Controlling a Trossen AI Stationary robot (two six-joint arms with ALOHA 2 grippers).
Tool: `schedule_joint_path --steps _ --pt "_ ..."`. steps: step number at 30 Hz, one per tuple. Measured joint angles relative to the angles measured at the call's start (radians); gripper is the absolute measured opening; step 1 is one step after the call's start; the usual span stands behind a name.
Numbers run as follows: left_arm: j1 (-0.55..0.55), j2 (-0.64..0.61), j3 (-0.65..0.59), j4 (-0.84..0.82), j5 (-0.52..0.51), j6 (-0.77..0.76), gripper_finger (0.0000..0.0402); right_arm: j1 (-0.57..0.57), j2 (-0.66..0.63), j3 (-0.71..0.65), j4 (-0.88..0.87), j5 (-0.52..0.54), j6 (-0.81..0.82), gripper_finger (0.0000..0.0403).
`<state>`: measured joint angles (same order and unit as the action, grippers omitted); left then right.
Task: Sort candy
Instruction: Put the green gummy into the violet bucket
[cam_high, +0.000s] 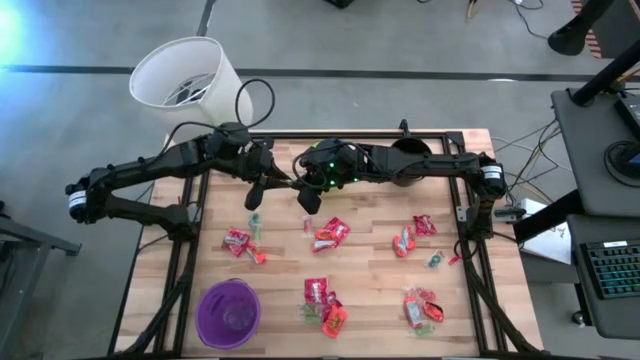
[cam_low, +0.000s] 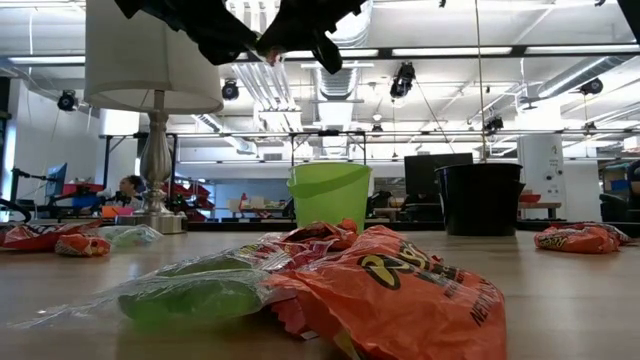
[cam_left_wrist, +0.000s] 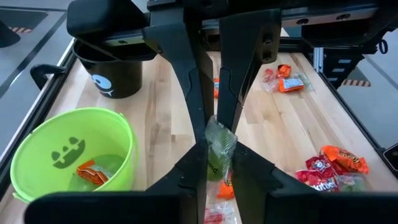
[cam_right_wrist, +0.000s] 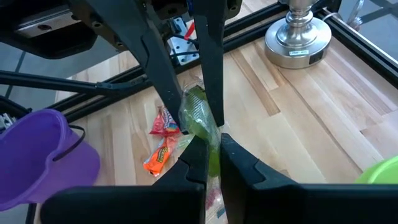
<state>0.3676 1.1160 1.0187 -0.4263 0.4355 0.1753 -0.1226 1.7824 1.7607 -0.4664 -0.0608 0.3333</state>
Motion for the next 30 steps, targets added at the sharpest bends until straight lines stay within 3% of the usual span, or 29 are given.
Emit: schedule_joint_path --steps 8,20,30 --pt "0.0 0.0 0.0 -0.002 0.002 -0.001 0.0038 0.0 0.0 0.0 0.0 -0.027 -0.003 0.002" --pt "0.0 0.0 0.0 -0.013 0.002 -0.002 0.0037 0.0 -0.002 0.0 -0.005 -0.042 0.009 0.0124" --pt "-0.001 -0.003 0.062 -0.21 0.002 -0.009 0.0037 0.0 -0.055 0.0 -0.102 -0.043 0.005 0.0138"
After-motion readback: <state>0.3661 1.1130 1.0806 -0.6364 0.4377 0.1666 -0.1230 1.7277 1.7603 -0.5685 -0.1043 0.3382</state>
